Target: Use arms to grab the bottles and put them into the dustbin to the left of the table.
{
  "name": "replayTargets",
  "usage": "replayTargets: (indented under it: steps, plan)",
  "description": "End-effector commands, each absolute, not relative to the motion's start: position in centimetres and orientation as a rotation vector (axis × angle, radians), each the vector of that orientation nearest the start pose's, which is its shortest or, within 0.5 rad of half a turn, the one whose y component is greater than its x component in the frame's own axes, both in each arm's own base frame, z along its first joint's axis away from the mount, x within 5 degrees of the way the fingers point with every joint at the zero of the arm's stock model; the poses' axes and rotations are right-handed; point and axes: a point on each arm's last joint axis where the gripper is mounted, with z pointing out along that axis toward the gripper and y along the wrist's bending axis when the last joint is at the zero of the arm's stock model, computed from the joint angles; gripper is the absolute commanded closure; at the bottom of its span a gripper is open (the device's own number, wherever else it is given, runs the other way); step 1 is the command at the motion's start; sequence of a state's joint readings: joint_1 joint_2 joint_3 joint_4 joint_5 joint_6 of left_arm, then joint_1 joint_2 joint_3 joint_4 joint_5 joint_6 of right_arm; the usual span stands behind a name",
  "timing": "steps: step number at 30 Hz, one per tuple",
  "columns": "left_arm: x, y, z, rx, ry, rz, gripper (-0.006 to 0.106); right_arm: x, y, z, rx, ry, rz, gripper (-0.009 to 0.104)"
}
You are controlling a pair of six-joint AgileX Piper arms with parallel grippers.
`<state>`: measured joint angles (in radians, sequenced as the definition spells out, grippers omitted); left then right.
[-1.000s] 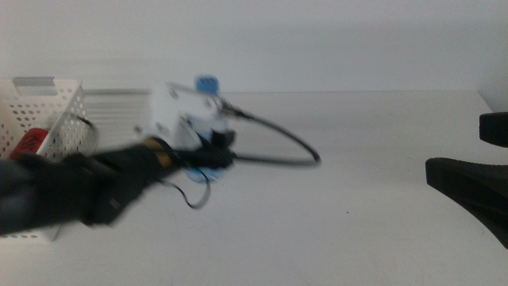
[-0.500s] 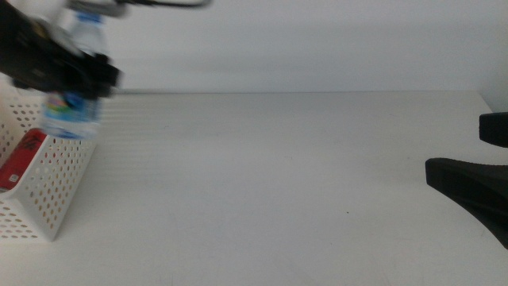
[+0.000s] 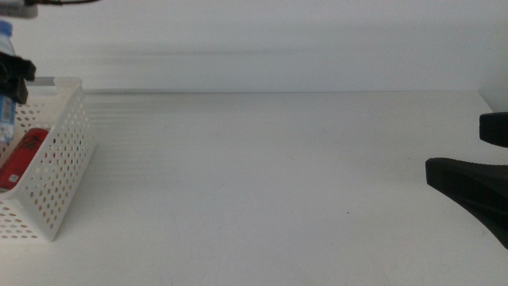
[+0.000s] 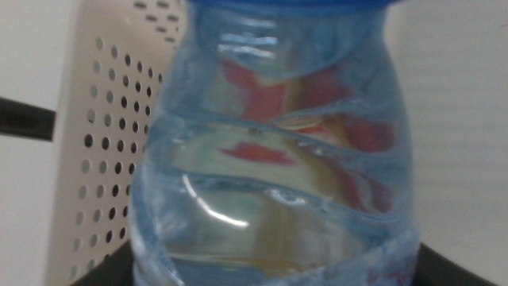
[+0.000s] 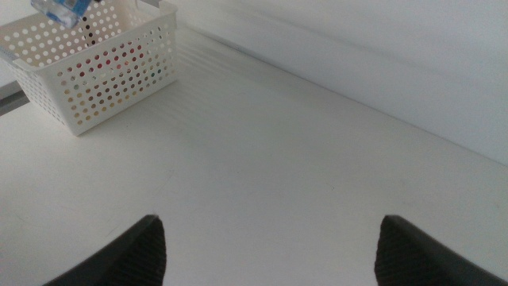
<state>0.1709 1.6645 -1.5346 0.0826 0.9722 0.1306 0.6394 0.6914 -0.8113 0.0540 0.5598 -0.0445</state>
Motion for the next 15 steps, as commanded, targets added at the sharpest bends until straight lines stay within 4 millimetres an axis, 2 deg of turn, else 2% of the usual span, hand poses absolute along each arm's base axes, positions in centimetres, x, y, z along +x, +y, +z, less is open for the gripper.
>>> replayTargets:
  steps: [1,10,15]
  plan:
    - [36.2,7.2,35.6,-0.030,2.471,0.227,0.105,10.6,8.1,38.9,-0.608,1.749,0.456,0.021]
    - [38.9,7.8,30.5,-0.021,2.606,0.219,0.105,10.6,8.1,38.9,-0.608,1.749,0.456,0.021]
    - [39.3,8.0,29.1,-0.011,2.655,0.229,0.102,10.6,8.1,38.9,-0.608,1.749,0.456,0.021]
